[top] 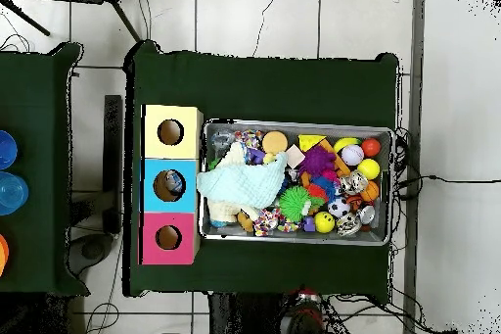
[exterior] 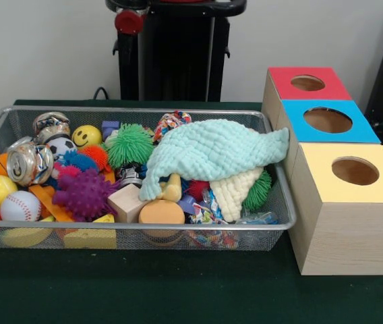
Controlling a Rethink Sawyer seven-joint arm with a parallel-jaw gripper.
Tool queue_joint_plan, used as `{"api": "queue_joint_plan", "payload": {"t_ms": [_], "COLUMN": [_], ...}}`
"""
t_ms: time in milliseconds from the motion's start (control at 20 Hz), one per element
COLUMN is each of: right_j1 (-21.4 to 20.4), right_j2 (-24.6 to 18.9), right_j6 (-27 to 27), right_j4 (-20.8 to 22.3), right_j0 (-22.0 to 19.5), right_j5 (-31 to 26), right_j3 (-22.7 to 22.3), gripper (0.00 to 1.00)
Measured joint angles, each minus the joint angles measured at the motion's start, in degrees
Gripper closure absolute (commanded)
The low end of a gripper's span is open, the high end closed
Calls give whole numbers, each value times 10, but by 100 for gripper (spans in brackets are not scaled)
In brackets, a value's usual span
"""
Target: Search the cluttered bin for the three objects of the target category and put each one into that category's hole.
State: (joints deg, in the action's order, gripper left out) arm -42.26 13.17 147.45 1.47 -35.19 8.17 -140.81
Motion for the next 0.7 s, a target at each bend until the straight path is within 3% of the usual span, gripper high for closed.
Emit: {"api": "queue_joint_plan", "payload": {"t_ms": [100, 200, 500, 700], "right_j1": [0, -1, -1, -1], "right_j2": [2, 12, 27, 34], "right_j6": [0, 0, 0, 0], "right_j4": [12, 63, 140, 158], "right_j0": [2, 9, 24, 43], "right_j5": [0, 0, 0, 0], "right_j3": [0, 0, 0, 0], "gripper": [0, 0, 0, 0]}}
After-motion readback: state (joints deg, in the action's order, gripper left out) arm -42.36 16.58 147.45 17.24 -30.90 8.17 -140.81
